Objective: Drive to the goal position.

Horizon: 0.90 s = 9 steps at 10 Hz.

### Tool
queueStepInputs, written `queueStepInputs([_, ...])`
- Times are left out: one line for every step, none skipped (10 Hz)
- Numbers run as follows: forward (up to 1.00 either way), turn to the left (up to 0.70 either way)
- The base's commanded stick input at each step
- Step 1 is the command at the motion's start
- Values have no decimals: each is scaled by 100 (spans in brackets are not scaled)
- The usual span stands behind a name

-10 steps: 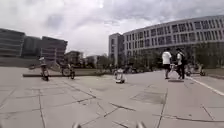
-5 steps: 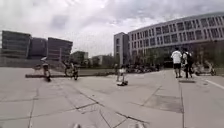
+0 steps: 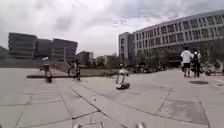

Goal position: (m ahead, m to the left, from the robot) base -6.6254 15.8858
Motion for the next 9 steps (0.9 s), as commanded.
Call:
queueStepInputs([70,13])
queueStepInputs([70,2])
queueStepInputs([70,0])
queueStepInputs([70,0])
queueStepInputs([70,0])
queueStepInputs([70,0])
queueStepInputs([70,0])
queueStepInputs([70,0])
queueStepInputs([70,-7])
